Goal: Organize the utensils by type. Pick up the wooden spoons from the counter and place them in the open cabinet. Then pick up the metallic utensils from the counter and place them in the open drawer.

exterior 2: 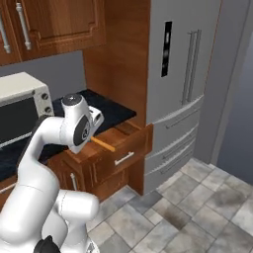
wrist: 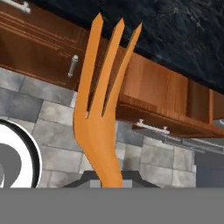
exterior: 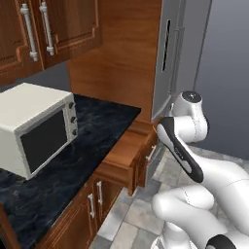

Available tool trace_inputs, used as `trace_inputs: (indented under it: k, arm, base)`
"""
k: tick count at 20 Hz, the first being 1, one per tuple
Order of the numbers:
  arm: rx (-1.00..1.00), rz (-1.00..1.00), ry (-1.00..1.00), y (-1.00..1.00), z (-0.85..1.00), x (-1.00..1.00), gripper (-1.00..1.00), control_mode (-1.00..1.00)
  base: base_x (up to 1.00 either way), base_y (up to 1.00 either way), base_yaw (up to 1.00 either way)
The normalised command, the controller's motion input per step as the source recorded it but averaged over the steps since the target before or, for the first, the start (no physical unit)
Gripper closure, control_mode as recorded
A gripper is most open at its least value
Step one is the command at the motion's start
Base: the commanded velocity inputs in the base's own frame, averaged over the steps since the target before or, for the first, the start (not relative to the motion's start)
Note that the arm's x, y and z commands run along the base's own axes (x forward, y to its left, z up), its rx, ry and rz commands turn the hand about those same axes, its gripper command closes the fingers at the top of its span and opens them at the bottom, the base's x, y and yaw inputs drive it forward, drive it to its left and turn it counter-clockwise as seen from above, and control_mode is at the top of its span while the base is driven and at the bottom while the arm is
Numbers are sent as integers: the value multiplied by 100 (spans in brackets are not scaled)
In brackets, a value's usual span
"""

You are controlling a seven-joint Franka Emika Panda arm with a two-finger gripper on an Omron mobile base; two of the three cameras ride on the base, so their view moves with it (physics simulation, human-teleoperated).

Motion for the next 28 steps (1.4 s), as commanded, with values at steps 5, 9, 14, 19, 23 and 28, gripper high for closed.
trace_inputs:
  k: [5,9,14,19,23,28]
  arm:
    - [0,0,0,0,0,0,100,100]
    - [0,0,0,0,0,0,100,100]
    - [0,0,0,0,0,0,100,100]
    - [0,0,0,0,0,0,100,100]
    - [0,0,0,0,0,0,100,100]
    - [0,0,0,0,0,0,100,100]
  base:
    - [13,87,-11]
    - [50,66,-35]
    - [21,67,-42]
    - [27,51,-36]
    - [47,29,-21]
    - [65,29,-2]
